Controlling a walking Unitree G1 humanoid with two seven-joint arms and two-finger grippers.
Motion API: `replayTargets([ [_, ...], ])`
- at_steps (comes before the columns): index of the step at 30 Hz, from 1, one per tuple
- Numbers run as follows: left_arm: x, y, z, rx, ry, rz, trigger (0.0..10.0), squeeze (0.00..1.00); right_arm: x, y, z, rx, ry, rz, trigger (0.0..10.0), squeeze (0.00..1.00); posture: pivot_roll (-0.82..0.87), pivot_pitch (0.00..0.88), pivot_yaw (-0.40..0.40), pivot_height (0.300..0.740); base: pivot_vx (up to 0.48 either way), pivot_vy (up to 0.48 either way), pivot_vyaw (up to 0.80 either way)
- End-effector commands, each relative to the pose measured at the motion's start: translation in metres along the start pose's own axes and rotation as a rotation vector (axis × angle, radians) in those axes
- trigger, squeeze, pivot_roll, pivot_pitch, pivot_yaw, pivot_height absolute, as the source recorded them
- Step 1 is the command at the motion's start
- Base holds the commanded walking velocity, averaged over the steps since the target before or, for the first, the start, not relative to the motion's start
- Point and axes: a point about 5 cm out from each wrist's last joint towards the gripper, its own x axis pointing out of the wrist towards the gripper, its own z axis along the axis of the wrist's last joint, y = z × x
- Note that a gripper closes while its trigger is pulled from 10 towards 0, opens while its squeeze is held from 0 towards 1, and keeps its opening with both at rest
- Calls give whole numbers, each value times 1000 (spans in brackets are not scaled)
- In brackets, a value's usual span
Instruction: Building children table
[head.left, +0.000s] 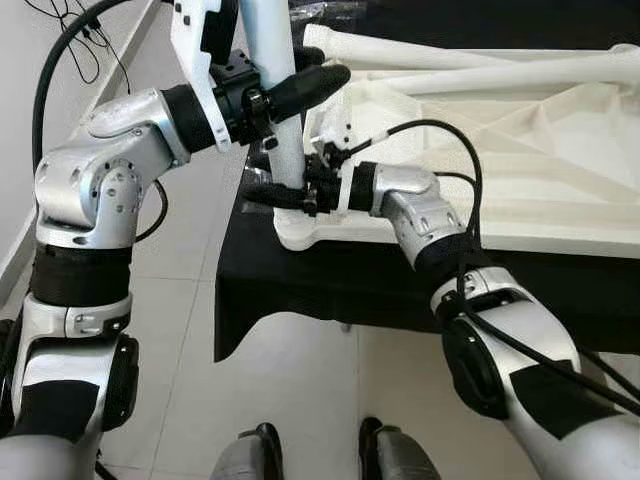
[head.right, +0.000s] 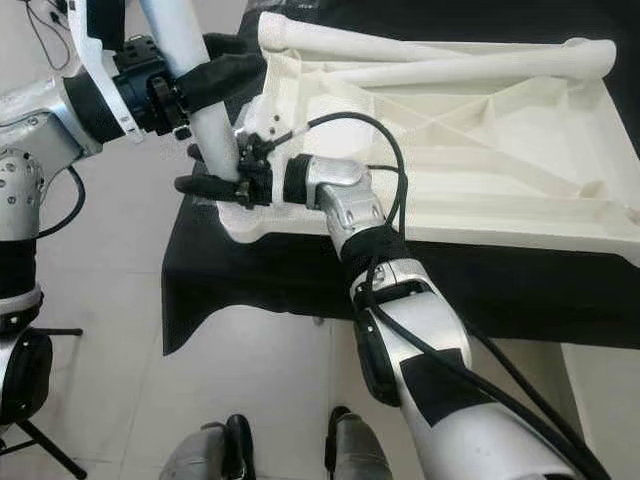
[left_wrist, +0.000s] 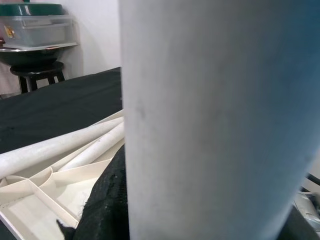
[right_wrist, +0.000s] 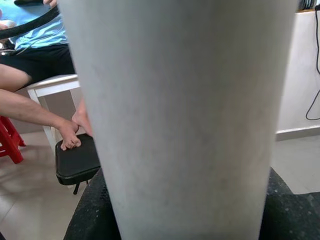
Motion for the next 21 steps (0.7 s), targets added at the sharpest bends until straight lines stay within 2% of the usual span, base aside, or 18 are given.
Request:
replayTargets([
  [1, 8, -14, -11, -46, 31, -118, 0, 0, 16, 7, 1, 23, -31, 29, 0, 0, 50, 257, 47, 740, 0, 0, 0],
  [6, 8, -13, -12, -52, 28, -108, 0, 0, 12, 7, -10, 14, -20, -39, 0, 0, 43, 260, 44, 740, 0, 0, 0],
  [7, 8, -13, -12, -50, 28, -99, 6078, 1000, 11, 7, -12, 16, -19, -53, 0, 0, 42, 260, 43, 740, 0, 0, 0],
  [8, 8, -13, -12, -50, 28, -99, 6078, 1000, 11, 7, -12, 16, -19, -53, 0, 0, 42, 260, 43, 740, 0, 0, 0],
  [9, 7, -11, -13, -45, 37, -79, 10000, 1000, 9, 9, -22, 15, 5, -109, 0, 0, 43, 268, 35, 740, 0, 0, 0],
  [10, 4, -10, -12, -29, 44, -52, 10000, 1000, 9, 13, -39, 34, 73, -217, 0, 0, 42, 270, 30, 740, 0, 0, 0],
  [11, -1, -8, -10, -21, 45, -18, 10000, 1000, 11, 21, -60, -3, 186, -360, 0, 0, 42, 269, 29, 740, 0, 0, 0],
  [12, -1, -8, -10, -21, 45, -18, 10000, 1000, 11, 21, -60, -3, 186, -360, 0, 0, 42, 269, 29, 740, 0, 0, 0],
  [13, -8, -4, -6, -9, 41, 43, 10000, 404, 11, 44, -88, 70, 285, -579, 0, 0, 38, 266, 32, 740, 0, 0, 0],
  [14, -8, -4, -6, -9, 41, 43, 10000, 404, 11, 44, -88, 70, 285, -579, 0, 0, 38, 266, 32, 740, 0, 0, 0],
  [15, -23, 2, -3, -24, 26, 121, 10000, 0, 11, 68, -102, 70, 344, -693, 0, 0, 52, 296, 46, 740, 0, 0, 0],
  [16, -23, 2, -3, -24, 26, 121, 10000, 0, 11, 68, -102, 70, 344, -693, 0, 0, 52, 296, 46, 740, 0, 0, 0],
  [17, -36, 5, -4, -39, 27, 183, 10000, 0, 14, 78, -108, 122, 357, -745, 0, 0, 55, 281, 44, 740, 0, 0, 0],
  [18, -36, 5, -4, -39, 27, 183, 10000, 0, 14, 78, -108, 122, 357, -745, 0, 0, 55, 281, 44, 740, 0, 0, 0],
  [19, -48, 4, -7, -53, 35, 217, 10000, 0, 17, 73, -105, 129, 343, -758, 0, 0, 63, 285, 40, 740, 0, 0, 0],
  [20, -60, 1, -11, -69, 47, 242, 10000, 0, 22, 61, -99, 105, 325, -748, 0, 0, 61, 273, 31, 740, 0, 0, 0],
  [21, -60, 1, -11, -69, 47, 242, 10000, 0, 22, 61, -99, 105, 325, -748, 0, 0, 61, 273, 31, 740, 0, 0, 0],
])
